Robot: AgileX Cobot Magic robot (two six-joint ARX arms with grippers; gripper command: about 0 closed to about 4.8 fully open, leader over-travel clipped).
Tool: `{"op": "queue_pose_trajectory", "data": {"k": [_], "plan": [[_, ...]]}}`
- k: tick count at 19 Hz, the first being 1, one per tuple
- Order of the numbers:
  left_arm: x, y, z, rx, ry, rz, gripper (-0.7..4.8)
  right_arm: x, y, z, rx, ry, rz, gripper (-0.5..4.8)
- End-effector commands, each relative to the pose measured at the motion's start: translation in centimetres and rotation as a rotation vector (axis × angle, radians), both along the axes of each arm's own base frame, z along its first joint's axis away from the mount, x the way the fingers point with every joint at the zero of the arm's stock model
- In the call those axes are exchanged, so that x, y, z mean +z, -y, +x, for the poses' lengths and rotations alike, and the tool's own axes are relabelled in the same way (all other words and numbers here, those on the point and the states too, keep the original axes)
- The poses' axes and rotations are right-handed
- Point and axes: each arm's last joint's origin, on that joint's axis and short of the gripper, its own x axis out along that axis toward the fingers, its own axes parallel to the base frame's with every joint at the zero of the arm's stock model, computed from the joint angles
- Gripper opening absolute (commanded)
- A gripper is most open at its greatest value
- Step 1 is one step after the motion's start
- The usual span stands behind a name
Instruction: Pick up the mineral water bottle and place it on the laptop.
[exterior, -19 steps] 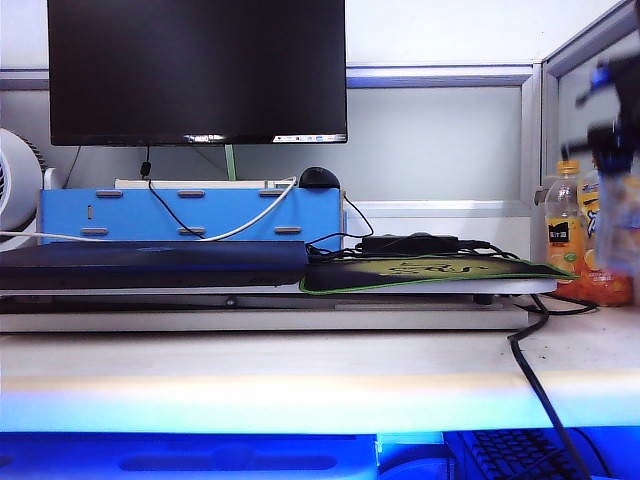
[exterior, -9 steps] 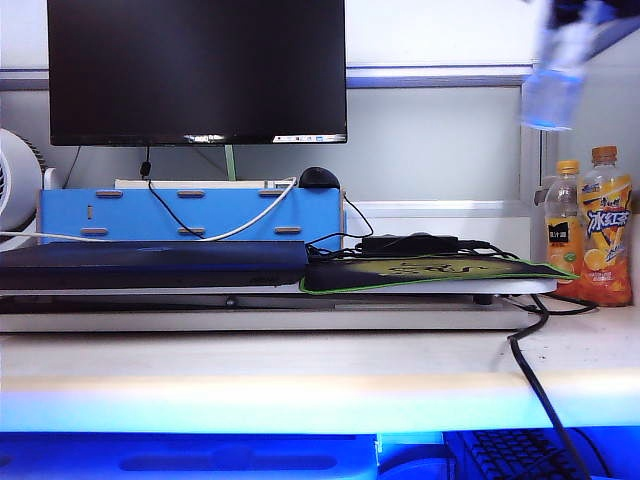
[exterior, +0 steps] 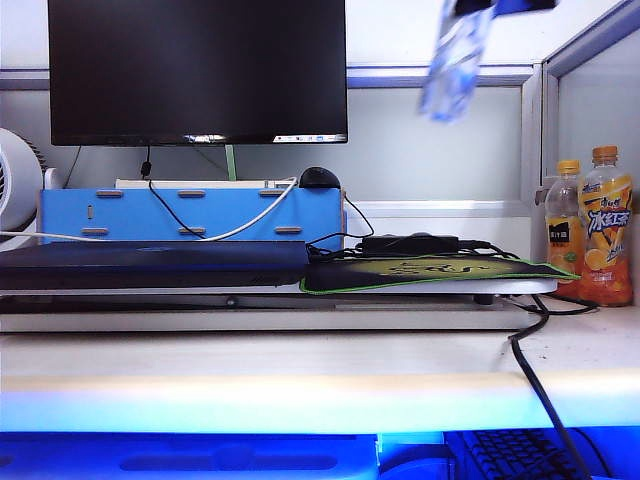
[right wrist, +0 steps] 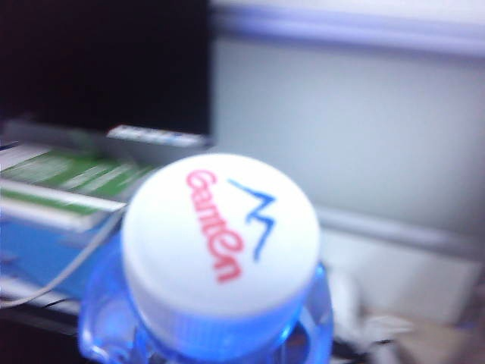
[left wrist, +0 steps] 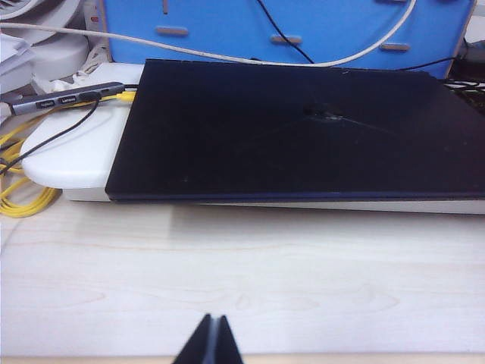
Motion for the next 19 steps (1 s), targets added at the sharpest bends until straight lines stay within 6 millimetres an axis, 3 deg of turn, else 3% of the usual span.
{"op": "queue_pose_trajectory", "data": {"k": [1, 9, 13, 19], "plan": [[0.1, 0.0, 0.0, -0.002, 0.011, 0.001, -0.02, 1.4, -1.5, 0.4, 0.127, 0.063, 0.080, 0.00], [0.1, 0.0, 0.0, -0.002, 0.011, 0.001, -0.02, 1.6, -7.6, 1.4, 0.351, 0.031, 0.073, 0.00], [0.1, 0.0, 0.0, -0.002, 0.011, 0.001, -0.02, 0.4, -10.3, 2.2, 0.427, -0.014, 0.083, 0.00], [0.1, 0.0, 0.0, -0.002, 0.011, 0.001, -0.02, -2.0, -13.9, 1.8, 0.548, -0.072, 0.056, 0.00]]}}
